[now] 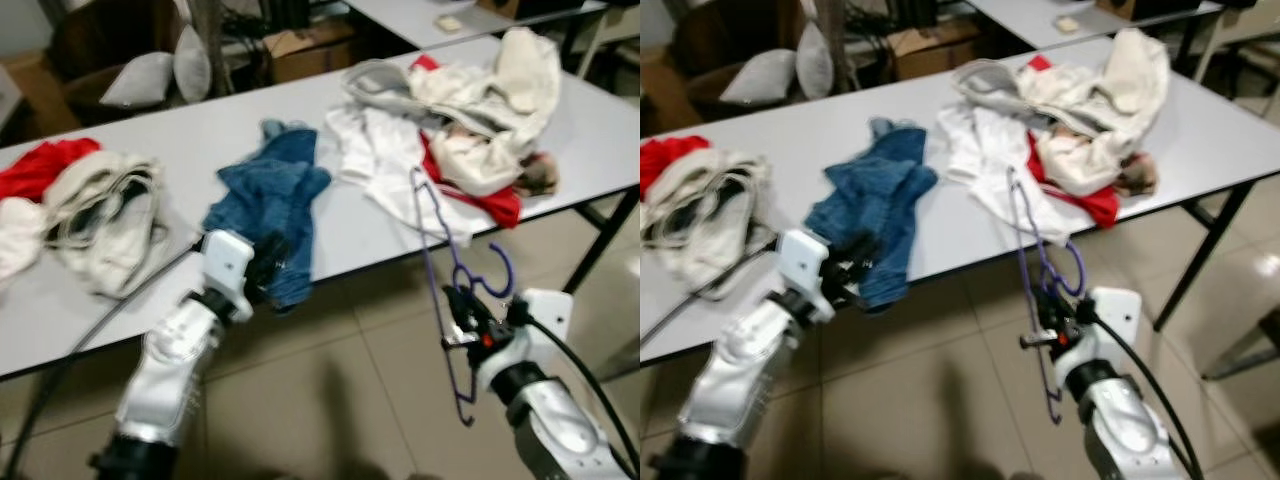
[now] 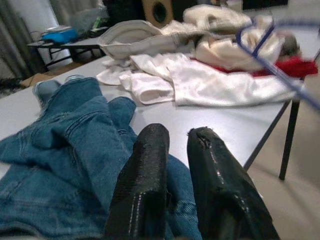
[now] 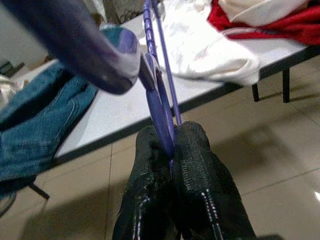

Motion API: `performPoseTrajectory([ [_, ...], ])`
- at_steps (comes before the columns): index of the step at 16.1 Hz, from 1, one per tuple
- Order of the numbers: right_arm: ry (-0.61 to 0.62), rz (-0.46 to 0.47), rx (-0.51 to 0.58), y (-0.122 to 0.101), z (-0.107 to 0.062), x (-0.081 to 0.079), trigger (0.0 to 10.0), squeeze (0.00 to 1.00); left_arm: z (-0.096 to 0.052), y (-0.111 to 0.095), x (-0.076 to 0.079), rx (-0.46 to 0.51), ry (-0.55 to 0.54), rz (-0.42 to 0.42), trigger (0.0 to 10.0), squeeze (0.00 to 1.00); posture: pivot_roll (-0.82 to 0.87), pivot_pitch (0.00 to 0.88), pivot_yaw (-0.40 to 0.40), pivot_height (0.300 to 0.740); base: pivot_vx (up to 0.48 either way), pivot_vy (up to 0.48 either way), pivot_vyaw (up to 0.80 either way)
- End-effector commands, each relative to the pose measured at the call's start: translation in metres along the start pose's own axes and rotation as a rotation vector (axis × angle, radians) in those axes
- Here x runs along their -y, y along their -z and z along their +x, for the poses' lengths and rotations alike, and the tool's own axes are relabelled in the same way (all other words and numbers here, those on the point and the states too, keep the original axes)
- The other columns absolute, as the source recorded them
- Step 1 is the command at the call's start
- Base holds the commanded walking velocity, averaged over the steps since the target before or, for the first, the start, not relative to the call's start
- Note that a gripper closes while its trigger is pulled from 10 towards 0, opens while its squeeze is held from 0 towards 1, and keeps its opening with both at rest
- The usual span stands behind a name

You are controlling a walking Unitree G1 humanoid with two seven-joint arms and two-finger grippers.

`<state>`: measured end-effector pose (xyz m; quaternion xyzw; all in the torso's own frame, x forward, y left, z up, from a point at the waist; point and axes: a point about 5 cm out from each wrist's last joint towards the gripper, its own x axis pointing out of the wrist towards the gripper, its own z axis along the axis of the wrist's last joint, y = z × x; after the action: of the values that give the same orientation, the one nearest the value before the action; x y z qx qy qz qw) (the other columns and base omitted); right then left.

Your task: Hang hanger

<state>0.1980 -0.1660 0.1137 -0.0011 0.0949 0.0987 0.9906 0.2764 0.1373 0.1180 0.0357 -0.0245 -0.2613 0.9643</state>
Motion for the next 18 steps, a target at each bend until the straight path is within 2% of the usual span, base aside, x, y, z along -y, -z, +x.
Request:
performPoseTrajectory([
  [1, -0.024, -0.006, 0.023, -0.003, 0.001, -0.002, 10.0, 0.0, -0.005, 0.005, -0.011, -0.026, -0.078, -0.08, 10.0, 0.75, -0.15, 0.0, 0.136, 0.74, 0.0, 0.0, 0.0],
  [2, -0.023, -0.007, 0.022, -0.003, 0.001, 0.0, 10.0, 0.0, -0.004, 0.007, -0.011, -0.036, -0.081, -0.101, 10.0, 0.75, -0.14, 0.0, 0.132, 0.74, 0.0, 0.0, 0.0],
  [3, -0.018, -0.017, 0.023, -0.004, 0.002, 0.005, 10.0, 0.0, -0.004, 0.013, -0.011, -0.08, -0.068, -0.061, 10.0, 1.0, -0.14, 0.0, 0.13, 0.74, 0.0, 0.0, 0.0],
  [4, -0.015, -0.029, 0.026, -0.006, 0.002, 0.012, 10.0, 0.0, -0.005, 0.014, -0.012, -0.095, -0.067, -0.015, 10.0, 1.0, -0.14, 0.0, 0.128, 0.74, 0.0, 0.0, 0.0],
  [5, -0.015, -0.034, 0.028, -0.006, 0.002, 0.014, 10.0, 0.0, -0.005, 0.014, -0.013, -0.094, -0.064, -0.009, 10.0, 1.0, -0.14, 0.0, 0.128, 0.74, 0.0, 0.0, 0.0],
  [8, -0.034, -0.051, 0.027, -0.009, -0.002, 0.02, 10.0, 0.0, -0.012, 0.016, -0.008, -0.162, 0.076, 0.059, 10.0, 1.0, -0.14, 0.0, 0.133, 0.74, 0.0, 0.0, 0.0],
  [10, -0.049, -0.059, 0.02, -0.008, -0.006, 0.023, 10.0, 0.0, -0.015, 0.024, -0.004, -0.237, 0.14, 0.153, 10.0, 1.0, -0.15, 0.0, 0.137, 0.74, 0.0, 0.0, 0.0],
  [11, -0.05, -0.062, 0.018, -0.008, -0.007, 0.023, 10.0, 0.0, -0.015, 0.028, -0.005, -0.261, 0.132, 0.233, 10.0, 1.0, -0.15, 0.0, 0.136, 0.74, 0.0, 0.0, 0.0],
  [13, -0.054, -0.06, 0.018, -0.008, -0.006, 0.021, 10.0, 0.0, -0.015, 0.028, -0.011, -0.27, 0.086, 0.337, 10.0, 1.0, -0.15, 0.0, 0.135, 0.74, 0.0, 0.0, 0.0],
  [15, -0.065, -0.061, 0.016, -0.007, -0.006, 0.02, 10.0, 0.0, -0.015, 0.026, -0.015, -0.258, 0.069, 0.416, 10.0, 1.0, -0.15, 0.0, 0.133, 0.74, 0.0, 0.0, 0.0],
  [16, -0.072, -0.061, 0.014, -0.007, -0.006, 0.019, 10.0, 0.0, -0.017, 0.023, -0.018, -0.246, 0.057, 0.483, 10.0, 1.0, -0.15, 0.0, 0.13, 0.74, 0.0, 0.0, 0.0],
  [17, -0.074, -0.061, 0.013, -0.007, -0.006, 0.019, 10.0, 0.0, -0.018, 0.022, -0.02, -0.241, 0.044, 0.499, 10.0, 1.0, -0.15, 0.0, 0.129, 0.74, 0.0, 0.0, 0.0],
  [18, -0.076, -0.06, 0.013, -0.007, -0.005, 0.019, 10.0, 0.0, -0.018, 0.022, -0.021, -0.234, 0.025, 0.498, 10.0, 0.88, -0.14, 0.0, 0.126, 0.74, 0.0, 0.0, 0.0],
])
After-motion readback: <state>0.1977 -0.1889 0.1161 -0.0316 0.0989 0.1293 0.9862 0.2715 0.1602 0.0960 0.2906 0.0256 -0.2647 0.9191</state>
